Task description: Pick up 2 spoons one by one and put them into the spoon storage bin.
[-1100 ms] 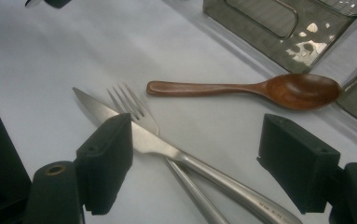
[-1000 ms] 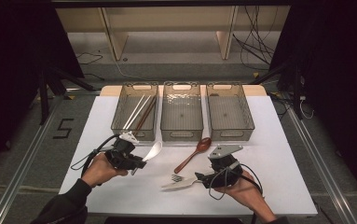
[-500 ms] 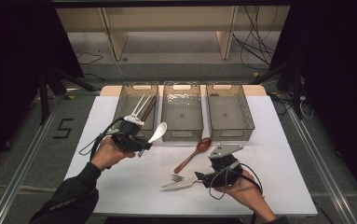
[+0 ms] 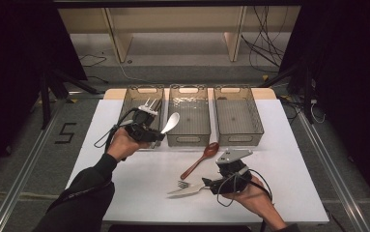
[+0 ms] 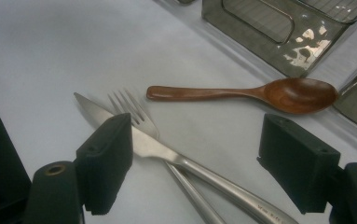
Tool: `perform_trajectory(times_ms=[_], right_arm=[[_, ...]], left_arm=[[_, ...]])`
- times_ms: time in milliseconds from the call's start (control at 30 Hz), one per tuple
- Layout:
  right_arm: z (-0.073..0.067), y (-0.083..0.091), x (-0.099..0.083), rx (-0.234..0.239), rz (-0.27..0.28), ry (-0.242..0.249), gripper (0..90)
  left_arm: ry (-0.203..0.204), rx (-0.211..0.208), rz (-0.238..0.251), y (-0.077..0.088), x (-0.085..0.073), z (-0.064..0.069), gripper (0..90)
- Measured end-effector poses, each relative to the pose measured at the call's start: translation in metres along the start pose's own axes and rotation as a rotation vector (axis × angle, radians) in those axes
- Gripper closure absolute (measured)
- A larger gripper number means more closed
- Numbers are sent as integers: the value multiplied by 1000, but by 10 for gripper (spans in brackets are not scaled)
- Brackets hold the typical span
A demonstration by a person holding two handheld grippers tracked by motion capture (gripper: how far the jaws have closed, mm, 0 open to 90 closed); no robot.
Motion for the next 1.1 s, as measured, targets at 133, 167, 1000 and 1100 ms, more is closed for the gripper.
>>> perform_trajectory(times_ms=[133, 167, 1000, 1100], right_arm=[[0, 0, 0, 1, 0, -2, 269], [0, 0, 0, 3, 1, -1, 269], [0, 1, -1, 5, 3, -3, 269], [1, 1, -1, 5, 5, -4, 268]], left_arm=[[4, 7, 4, -9, 11, -1, 753], [6, 10, 9, -11, 14, -1, 752], [39, 62, 7, -56, 64, -6, 751], [54, 72, 9, -58, 64, -10, 750]])
Point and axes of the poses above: each handheld gripper's, and its own axes: y roughly backward along the jaws, x roughly out of its top, z roughly to its right, the point moved 2 cm from there along -y, roughly forward along the jaws, and after that the axes turned 1 degree about y, right-handed, at the moved point
